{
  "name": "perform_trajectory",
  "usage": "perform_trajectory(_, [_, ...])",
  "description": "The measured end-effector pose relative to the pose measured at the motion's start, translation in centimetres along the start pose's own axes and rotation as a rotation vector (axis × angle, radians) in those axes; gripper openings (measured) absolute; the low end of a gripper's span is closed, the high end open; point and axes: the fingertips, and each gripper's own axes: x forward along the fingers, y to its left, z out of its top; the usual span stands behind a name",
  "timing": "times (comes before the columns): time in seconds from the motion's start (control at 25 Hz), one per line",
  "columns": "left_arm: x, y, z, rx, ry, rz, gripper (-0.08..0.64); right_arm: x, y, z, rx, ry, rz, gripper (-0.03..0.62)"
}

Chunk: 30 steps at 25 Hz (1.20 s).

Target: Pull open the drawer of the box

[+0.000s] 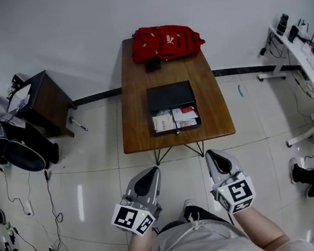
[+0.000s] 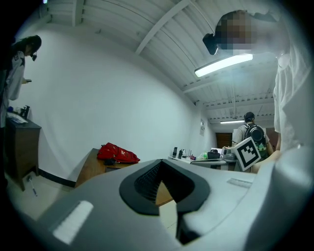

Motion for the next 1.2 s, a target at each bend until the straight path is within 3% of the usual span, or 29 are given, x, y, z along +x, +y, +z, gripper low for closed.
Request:
perform_trajectory(0.2, [-4.1, -1.6, -0.4, 0.001, 0.005, -0.027, 0.006, -2.9, 3.7, -0.8, -0.008, -0.006, -0.009, 0.003])
perform_trajectory(0.4, [-9.6, -3.6, 0.5, 0.008, -0.039, -0.071, 0.006, -6.5, 7.1, -1.3, 0.062, 0.001, -0.071, 0.003])
perform_trajectory(0.64, [-14.5, -5.9, -0.9, -0.007, -0.04, -0.105, 0.006, -11.1, 11.2, -2.1, 0.029, -0.02, -0.084, 0.003])
perform_trajectory(1.2, [-16.8, -8.6, 0.6, 0.039, -0.07, -0.082, 0.006, -15.0, 12.7, -1.7, -0.003, -0.024, -0.057, 0.003])
